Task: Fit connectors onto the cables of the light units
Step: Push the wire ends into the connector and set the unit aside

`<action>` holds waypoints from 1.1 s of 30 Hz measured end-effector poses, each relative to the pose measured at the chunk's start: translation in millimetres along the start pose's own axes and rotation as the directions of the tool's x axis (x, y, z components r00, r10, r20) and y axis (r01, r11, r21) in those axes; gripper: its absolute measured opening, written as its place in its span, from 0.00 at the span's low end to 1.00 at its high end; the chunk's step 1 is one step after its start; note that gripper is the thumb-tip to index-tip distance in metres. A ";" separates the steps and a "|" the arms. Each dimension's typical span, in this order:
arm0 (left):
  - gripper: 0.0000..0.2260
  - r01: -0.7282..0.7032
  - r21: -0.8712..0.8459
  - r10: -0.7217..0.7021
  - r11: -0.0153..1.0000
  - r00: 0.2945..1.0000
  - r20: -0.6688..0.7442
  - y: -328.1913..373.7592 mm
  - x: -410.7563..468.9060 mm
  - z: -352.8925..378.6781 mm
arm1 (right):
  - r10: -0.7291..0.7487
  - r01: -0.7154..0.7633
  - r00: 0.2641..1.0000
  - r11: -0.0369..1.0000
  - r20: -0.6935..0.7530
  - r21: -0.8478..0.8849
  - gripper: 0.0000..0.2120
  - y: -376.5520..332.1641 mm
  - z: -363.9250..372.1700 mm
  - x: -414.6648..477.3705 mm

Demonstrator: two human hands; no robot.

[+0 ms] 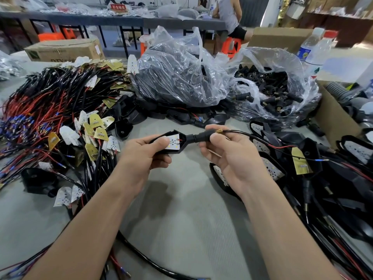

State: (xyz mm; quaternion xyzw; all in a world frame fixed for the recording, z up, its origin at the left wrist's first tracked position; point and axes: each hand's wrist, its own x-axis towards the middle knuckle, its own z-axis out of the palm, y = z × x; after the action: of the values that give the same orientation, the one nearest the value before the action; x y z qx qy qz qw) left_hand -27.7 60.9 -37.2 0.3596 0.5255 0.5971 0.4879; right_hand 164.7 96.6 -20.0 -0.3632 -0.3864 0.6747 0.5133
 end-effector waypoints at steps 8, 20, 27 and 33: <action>0.08 -0.033 0.073 0.033 0.997 0.999 -0.003 -5.5 3.8 0.2 | -0.010 -0.008 0.989 0.993 0.149 0.119 0.17 -0.5 -9.3 3.5; 0.08 0.040 -0.036 -0.040 0.999 0.999 0.008 -8.7 5.6 4.1 | -0.019 0.008 0.993 0.995 0.116 0.095 0.22 -0.9 -5.9 4.8; 0.08 -0.100 0.130 0.106 0.987 0.993 -0.042 -10.7 4.8 4.9 | -0.008 -0.006 0.992 0.994 0.126 0.113 0.21 2.2 -1.7 2.2; 0.10 -0.049 0.010 0.049 0.999 0.999 0.012 -8.4 2.3 7.8 | 0.004 -0.024 0.978 0.995 0.207 0.095 0.21 1.2 -2.6 -0.4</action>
State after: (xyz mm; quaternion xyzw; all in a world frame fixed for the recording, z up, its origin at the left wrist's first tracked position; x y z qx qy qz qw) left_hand -19.3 65.0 -44.2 0.3785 0.5167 0.6039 0.4744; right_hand 166.6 96.4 -22.2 -0.2685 -0.4020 0.7304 0.4824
